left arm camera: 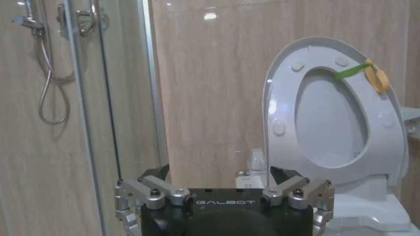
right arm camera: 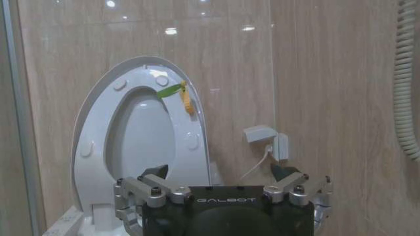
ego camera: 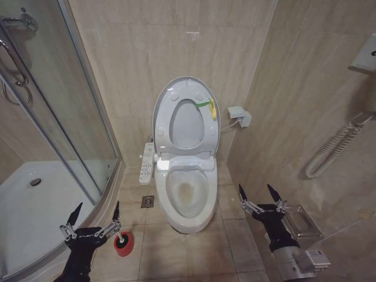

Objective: Open the toilet lid, clean the toilet bowl with a toilet brush, close the toilet lid, and flush.

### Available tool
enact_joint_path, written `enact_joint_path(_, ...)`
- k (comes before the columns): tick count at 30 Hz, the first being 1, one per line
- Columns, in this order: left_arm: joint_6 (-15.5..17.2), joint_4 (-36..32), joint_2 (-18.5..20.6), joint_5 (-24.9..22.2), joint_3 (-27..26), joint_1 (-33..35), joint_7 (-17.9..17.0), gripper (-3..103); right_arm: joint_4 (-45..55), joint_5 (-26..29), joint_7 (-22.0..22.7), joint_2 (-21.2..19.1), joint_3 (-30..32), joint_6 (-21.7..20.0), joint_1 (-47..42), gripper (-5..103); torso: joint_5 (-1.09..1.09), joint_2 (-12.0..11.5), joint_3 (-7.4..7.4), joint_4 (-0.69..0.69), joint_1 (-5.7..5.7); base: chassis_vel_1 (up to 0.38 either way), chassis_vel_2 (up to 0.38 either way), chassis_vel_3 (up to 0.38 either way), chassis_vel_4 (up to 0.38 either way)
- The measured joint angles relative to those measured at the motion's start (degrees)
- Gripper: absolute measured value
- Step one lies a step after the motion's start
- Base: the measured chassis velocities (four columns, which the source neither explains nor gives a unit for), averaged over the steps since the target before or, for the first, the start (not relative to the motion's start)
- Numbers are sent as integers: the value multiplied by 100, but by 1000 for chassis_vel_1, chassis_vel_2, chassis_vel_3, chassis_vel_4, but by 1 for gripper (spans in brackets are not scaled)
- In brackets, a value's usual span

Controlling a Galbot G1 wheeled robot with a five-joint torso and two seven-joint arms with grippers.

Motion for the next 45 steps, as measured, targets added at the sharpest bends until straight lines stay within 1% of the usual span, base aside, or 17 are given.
enact_joint_path(5, 42, 5, -49, -85, -112, -10, 96, 100, 0, 0, 0, 0, 0, 0, 0, 100, 0, 0, 0, 0, 0, 0, 0, 0, 0)
enact_joint_path(9, 140, 9, -86, -92, -225, 11, 203, 100, 0, 0, 0, 0, 0, 0, 0, 100, 0, 0, 0, 0, 0, 0, 0, 0, 0)
enact_joint_path(15, 192, 12, -62, -89, -253, 45, 301, 100, 0, 0, 0, 0, 0, 0, 0, 100, 0, 0, 0, 0, 0, 0, 0, 0, 0)
enact_joint_path(18, 307, 14, -39, -98, -227, 89, 402, 100, 0, 0, 0, 0, 0, 0, 0, 100, 0, 0, 0, 0, 0, 0, 0, 0, 0)
enact_joint_path(26, 264, 17, -70, -23, -265, 93, 645, 100, 0, 0, 0, 0, 0, 0, 0, 100, 0, 0, 0, 0, 0, 0, 0, 0, 0)
enact_joint_path(45, 252, 22, -75, 16, -291, 98, 657, 100, 0, 0, 0, 0, 0, 0, 0, 100, 0, 0, 0, 0, 0, 0, 0, 0, 0)
